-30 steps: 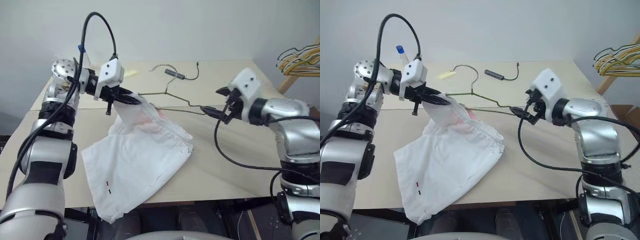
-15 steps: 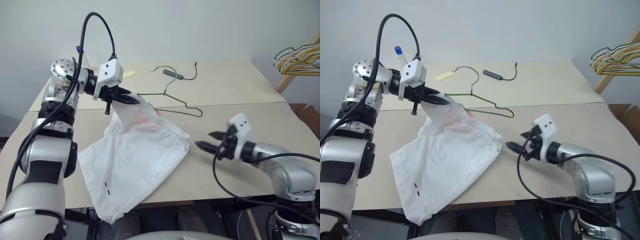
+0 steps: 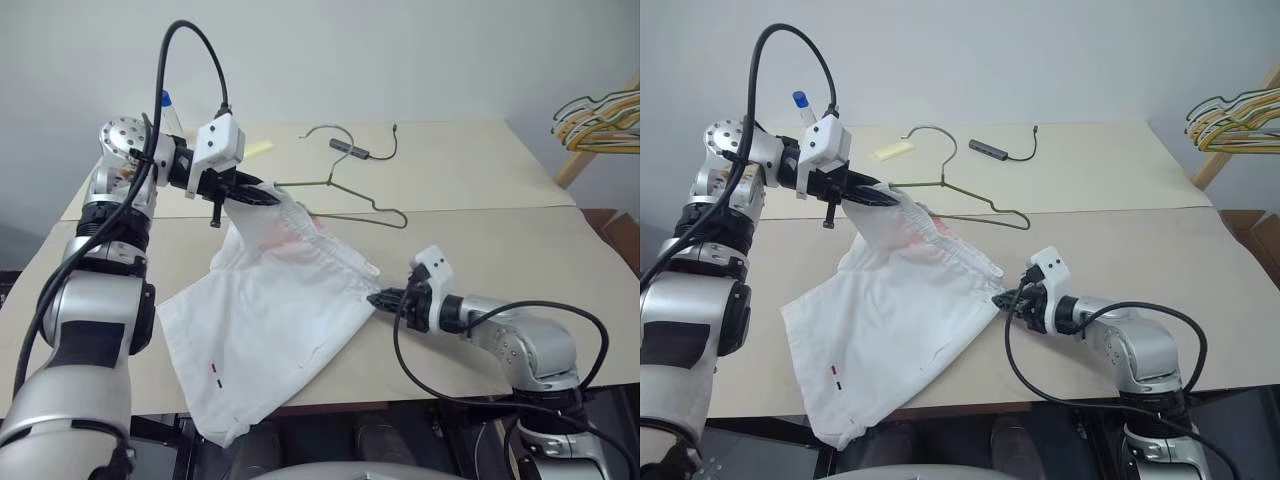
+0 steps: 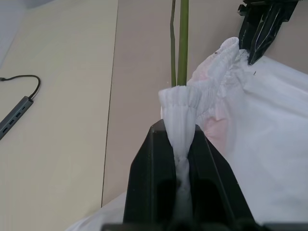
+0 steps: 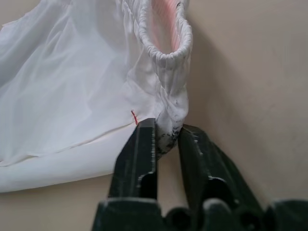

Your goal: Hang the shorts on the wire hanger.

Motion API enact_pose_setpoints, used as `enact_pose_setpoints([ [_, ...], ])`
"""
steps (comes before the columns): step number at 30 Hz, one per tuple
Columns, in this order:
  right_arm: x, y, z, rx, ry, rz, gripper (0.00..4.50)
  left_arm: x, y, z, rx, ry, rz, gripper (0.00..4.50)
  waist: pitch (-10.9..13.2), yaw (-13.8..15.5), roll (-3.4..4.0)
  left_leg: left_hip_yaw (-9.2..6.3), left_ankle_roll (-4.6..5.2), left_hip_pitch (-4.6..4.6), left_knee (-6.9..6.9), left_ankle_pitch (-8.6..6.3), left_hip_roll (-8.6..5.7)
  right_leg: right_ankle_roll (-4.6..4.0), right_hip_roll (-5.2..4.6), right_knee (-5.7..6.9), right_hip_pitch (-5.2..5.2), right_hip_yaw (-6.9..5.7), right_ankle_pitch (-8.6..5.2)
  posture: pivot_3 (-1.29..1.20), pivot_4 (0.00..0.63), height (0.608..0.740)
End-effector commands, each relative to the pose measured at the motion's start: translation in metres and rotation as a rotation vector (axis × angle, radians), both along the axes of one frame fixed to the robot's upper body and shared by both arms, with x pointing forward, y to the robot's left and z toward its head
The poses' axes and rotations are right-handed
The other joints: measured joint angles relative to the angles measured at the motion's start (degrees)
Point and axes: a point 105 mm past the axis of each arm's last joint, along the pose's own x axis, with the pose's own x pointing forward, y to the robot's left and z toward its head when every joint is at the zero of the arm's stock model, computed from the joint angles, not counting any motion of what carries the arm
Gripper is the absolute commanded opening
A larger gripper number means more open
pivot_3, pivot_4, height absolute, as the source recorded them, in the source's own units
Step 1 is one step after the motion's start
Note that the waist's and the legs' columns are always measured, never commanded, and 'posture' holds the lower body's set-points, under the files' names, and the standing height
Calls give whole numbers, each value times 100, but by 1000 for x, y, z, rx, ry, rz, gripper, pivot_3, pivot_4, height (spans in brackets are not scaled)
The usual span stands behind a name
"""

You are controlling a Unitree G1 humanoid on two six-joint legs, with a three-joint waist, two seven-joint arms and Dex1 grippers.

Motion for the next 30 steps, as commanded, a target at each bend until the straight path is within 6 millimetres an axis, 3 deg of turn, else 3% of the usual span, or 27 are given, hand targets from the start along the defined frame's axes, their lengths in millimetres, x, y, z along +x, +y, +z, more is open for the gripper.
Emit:
enact_pose_setpoints([
  [1, 8, -1, 16, 14, -68, -3, 41, 1, 2, 21, -33, -71, 0, 0, 0, -2, 0, -1, 0, 0, 0, 0, 0, 0, 0, 0, 0, 0, 0, -57, 0, 740],
  [8, 24, -21, 33, -15, -140, -78, 41, -4, 3, 31, -82, -68, -33, 0, 0, -3, 0, -1, 0, 0, 0, 0, 0, 0, 0, 0, 0, 0, 0, -56, 0, 740],
  [17, 50, -69, 60, -119, -233, -180, 41, -8, 4, 32, -93, -63, -52, 0, 0, -2, 0, -1, 0, 0, 0, 0, 0, 0, -1, 0, 0, -1, 0, -51, 0, 740],
  [30, 64, -87, 80, -193, -284, -159, 41, -10, 6, 28, -94, -29, -44, 0, 0, -5, 0, 0, 0, 0, 0, 0, 0, 0, -1, 0, 0, 0, 0, -46, 0, 740],
])
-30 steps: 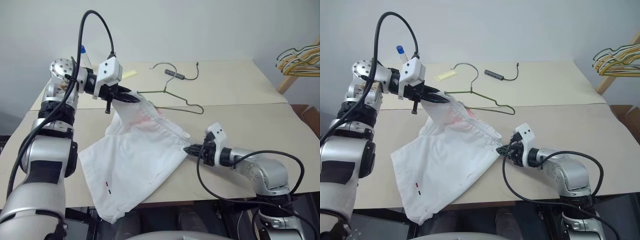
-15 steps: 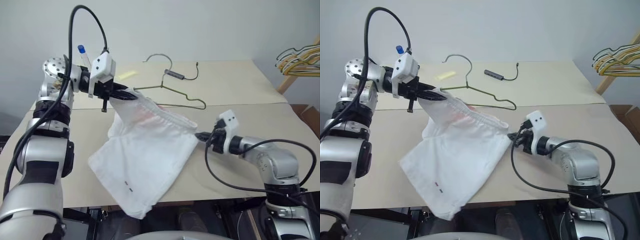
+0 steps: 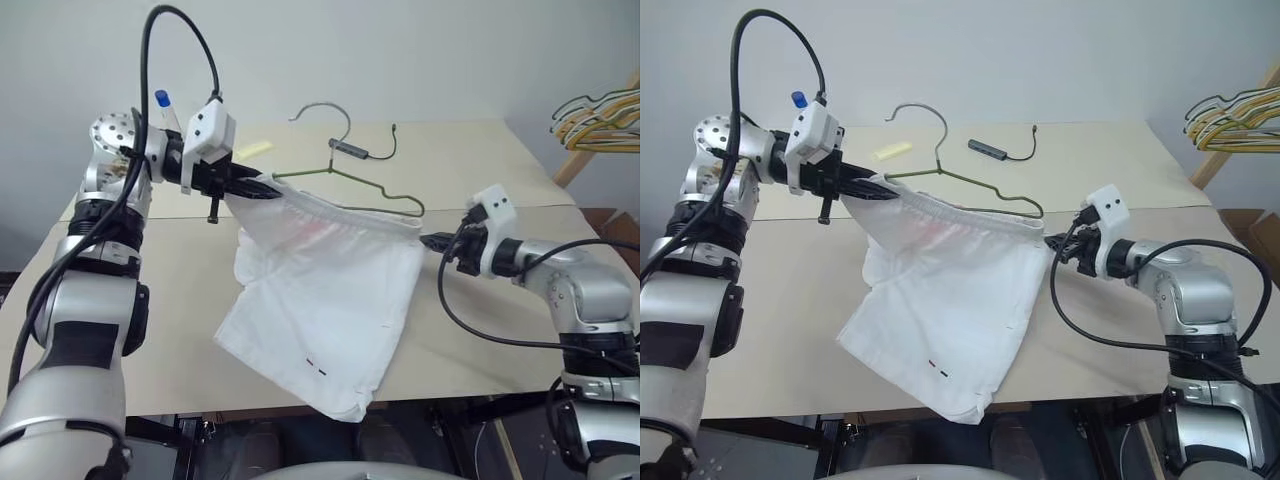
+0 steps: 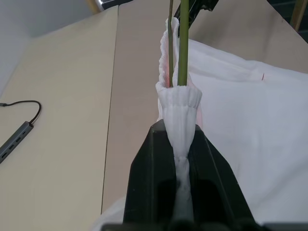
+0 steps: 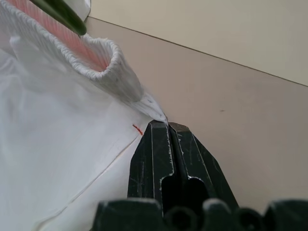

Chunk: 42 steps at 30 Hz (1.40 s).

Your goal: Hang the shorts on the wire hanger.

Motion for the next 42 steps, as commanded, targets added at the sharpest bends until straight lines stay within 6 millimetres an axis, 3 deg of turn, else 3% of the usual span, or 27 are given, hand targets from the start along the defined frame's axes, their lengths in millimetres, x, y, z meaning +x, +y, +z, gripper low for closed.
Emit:
enact_pose_setpoints([
  [1, 4, -12, 23, -48, -84, -12, 41, -1, 8, 14, -13, -30, 18, 0, 0, 3, 0, 0, 0, 0, 0, 0, 0, 0, 0, 0, 0, 0, 0, -46, 0, 740],
  [11, 3, -20, 39, -110, -135, -2, 41, 3, 10, 10, 26, -40, 46, 0, 0, 5, 0, 0, 0, -1, 1, 0, 0, 0, 0, 0, 0, -1, 0, -51, 0, 740],
  [14, 0, -15, 54, -143, -184, 36, 41, 3, 10, 9, 49, -52, 44, 0, 0, 6, 0, 0, 0, -1, 1, 0, 0, 0, 0, -1, 0, -1, 0, -53, 0, 740],
  [21, -14, 22, 104, -252, -364, 202, 41, 3, -1, 15, 45, -99, 12, 0, 1, 0, 1, 1, 0, -2, 0, 0, 1, 0, 0, 0, -3, 0, 0, -62, 0, 740],
  [25, -27, 45, 122, -355, -497, 328, 41, 5, -6, 15, 44, -116, 11, 0, 1, 7, 1, 0, 0, -5, 1, 0, 1, 1, 0, -5, -2, -2, -1, -67, 0, 740],
  [29, -31, 51, 119, -400, -478, 385, 41, 7, -7, 17, 6, -104, 29, 0, 1, 12, 1, 0, 0, -9, 3, 0, 0, 1, -2, -6, -3, -2, -1, -65, 0, 740],
  [34, -22, 51, 105, -459, -462, 354, 41, 5, -6, 18, -39, -77, 25, 0, 1, 11, 1, -1, 0, -9, 6, 0, 1, 1, -2, -3, -4, -5, -1, -62, 0, 740],
  [39, -16, 52, 107, -442, -460, 325, 41, 7, -4, 9, -4, -84, 40, 0, 1, 4, 1, -1, 0, -9, 5, 0, 1, 1, -1, -3, -5, -5, 0, -62, 0, 740],
  [42, -22, 54, 105, -439, -461, 367, 669, 7, -5, 7, -22, -71, 38, 0, 1, 7, 1, -2, 0, -9, 5, 0, 1, 0, -2, -2, -5, -6, 0, -65, 0, 740],
])
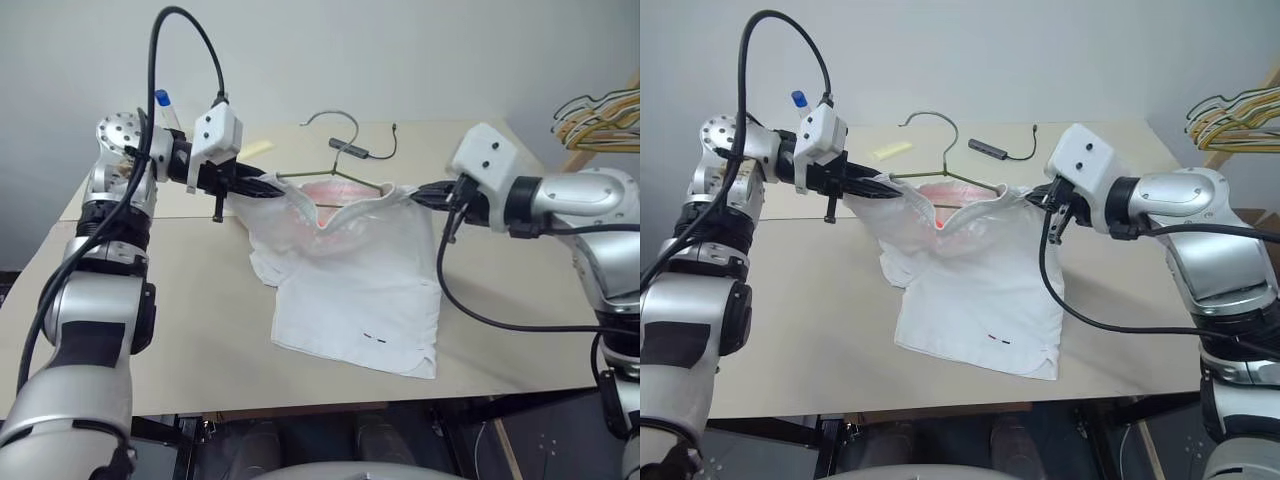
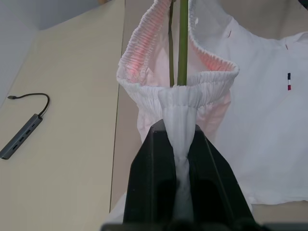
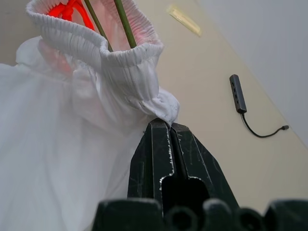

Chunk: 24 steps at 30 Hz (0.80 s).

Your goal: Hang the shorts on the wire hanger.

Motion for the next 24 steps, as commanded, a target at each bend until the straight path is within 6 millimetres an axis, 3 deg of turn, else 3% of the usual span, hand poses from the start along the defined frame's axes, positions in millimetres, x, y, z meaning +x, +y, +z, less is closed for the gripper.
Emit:
enact_pose_setpoints([
  [1, -7, 4, 13, -6, -51, 52, 999, 1, -2, 11, -47, -37, 2, 0, 0, 0, 0, 0, 0, 0, 0, 0, -1, 0, -1, 0, 0, 0, 0, -67, 0, 740],
  [6, -8, 5, 9, 54, -33, 100, 2597, 2, -4, 12, -71, -42, 5, 0, 0, -2, 0, 0, 0, 0, 1, 0, 0, 0, 0, -1, 1, -1, 0, -76, 0, 740],
  [11, 0, 5, -2, 18, -53, 109, 2597, -2, -5, 10, -69, -29, -29, 0, 0, -7, 0, 1, 0, 0, 3, 0, -1, 0, 0, 0, 1, 0, 0, -73, 0, 740],
  [17, 12, 5, 1, 37, -56, 106, 2597, -6, -7, 11, -70, -24, -58, 0, 0, -35, 0, -1, 0, 1, 3, 0, 0, 0, 0, 2, 1, -1, 0, -70, 0, 740],
  [23, 10, 14, -4, 54, 21, 188, 2597, -6, -7, 10, -67, -26, -61, 0, 0, -79, 0, -6, 0, 1, 3, 0, -1, 0, 0, 3, 2, -3, 0, -63, 0, 740],
  [24, 9, 15, -4, 67, 41, 198, 2431, -6, -7, 11, -68, -26, -60, 0, 0, -85, 0, -6, 0, 0, 3, 0, -1, -1, -1, 3, 2, -4, 0, -61, 0, 740],
])
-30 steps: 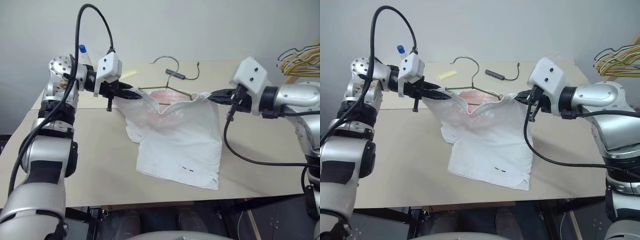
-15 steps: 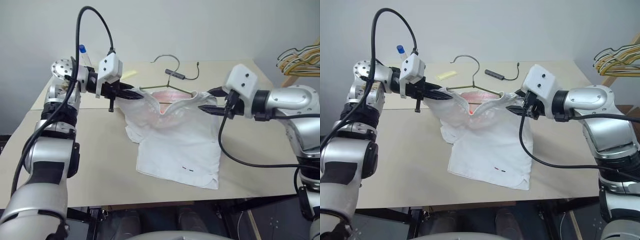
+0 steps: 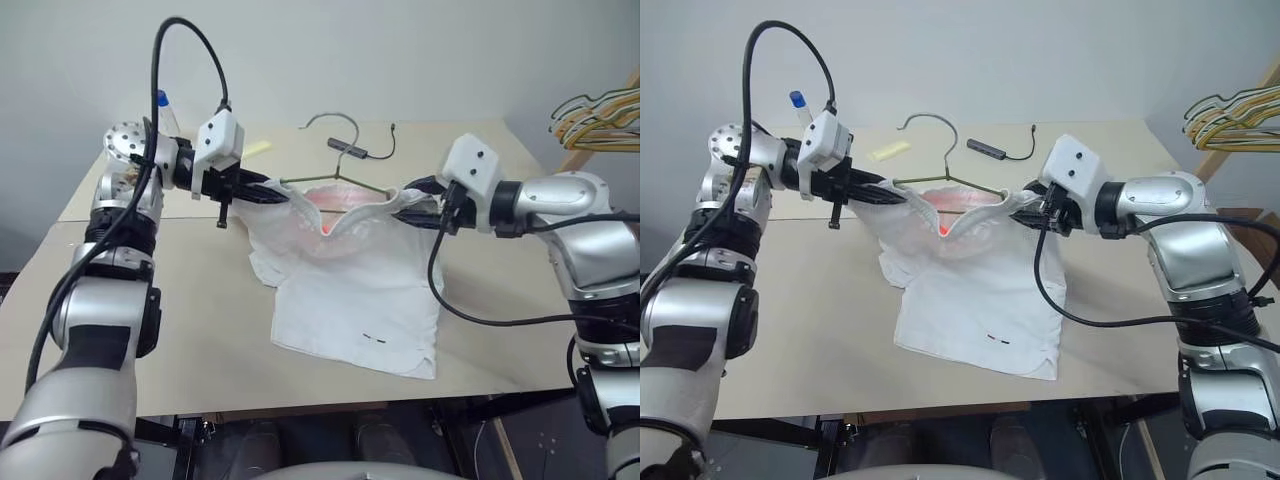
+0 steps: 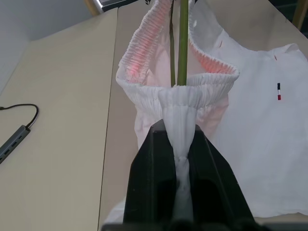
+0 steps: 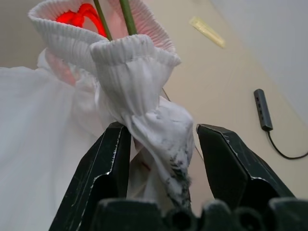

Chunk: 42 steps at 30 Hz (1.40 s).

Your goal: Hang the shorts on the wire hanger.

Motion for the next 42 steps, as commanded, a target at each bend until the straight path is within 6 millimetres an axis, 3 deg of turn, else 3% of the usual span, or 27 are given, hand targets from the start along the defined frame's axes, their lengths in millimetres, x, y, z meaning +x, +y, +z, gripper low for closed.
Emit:
enact_pose_setpoints([
  [1, -4, 7, 16, 38, 0, 62, 2243, -2, -2, 16, -31, -54, -17, 0, 0, -17, 0, 0, 0, 0, 0, 0, 0, 0, 0, 0, 0, 0, 0, -60, 0, 740],
  [7, -2, 9, 17, 66, 30, 61, 378, -2, -1, 16, -39, -57, -19, 0, 0, -65, 0, -6, 0, 0, 0, 0, 0, 0, 0, 5, 0, -4, 0, -61, 0, 740],
  [9, -2, 9, 16, 74, 39, 63, 46, -2, -1, 16, -45, -62, -23, 0, 0, -73, 0, -9, 0, 0, 0, 0, 1, 0, 1, 6, 0, -5, 0, -62, 0, 740],
  [13, -1, 8, 12, 76, 40, 57, 46, 3, -3, 20, -95, -73, 9, 0, 0, -71, 0, -10, 0, 0, 1, 0, 0, 0, 0, 9, 0, -6, 0, -67, 0, 740],
  [17, 1, 6, 12, 96, 36, 25, 0, 0, -3, 24, -129, -69, -19, 1253, 0, -76, 0, -13, 0, 0, 3, 0, 1, 0, 0, 13, 0, -10, 0, -79, 0, 740],
  [21, 0, 0, 13, 120, 36, -14, 0, 10, -3, 34, -192, -114, 58, 2589, 0, -82, 0, -13, 0, 0, 4, 0, -1, 0, -2, 19, -1, -10, 0, -96, 0, 740],
  [27, -4, -24, 10, 176, 51, -165, 0, 17, 0, 74, -458, -207, 143, 4450, 0, -92, 0, -23, 0, -15, 29, 0, 0, 0, -4, 25, -3, -20, 0, -144, 0, 740],
  [31, -9, -51, 12, 259, 56, -342, 0, 22, 9, 96, -683, -226, 236, 4450, 0, -139, 0, -26, 2, -18, 38, -1, 0, 2, -6, 30, -2, -21, -1, -185, 0, 740],
  [33, -13, -63, 12, 288, 62, -422, 0, 20, 11, 96, -738, -209, 243, 4450, -1, -195, 1, -32, 2, -22, 39, -1, 0, 2, -6, 31, -2, -25, -1, -190, 0, 740],
  [42, -45, -142, 9, 294, 135, -890, 0, -24, -13, 54, -781, -26, 79, 4450, -14, -569, 22, -50, 5, -21, 38, -3, -1, 5, -13, 37, 0, -18, -3, -255, 0, 740],
])
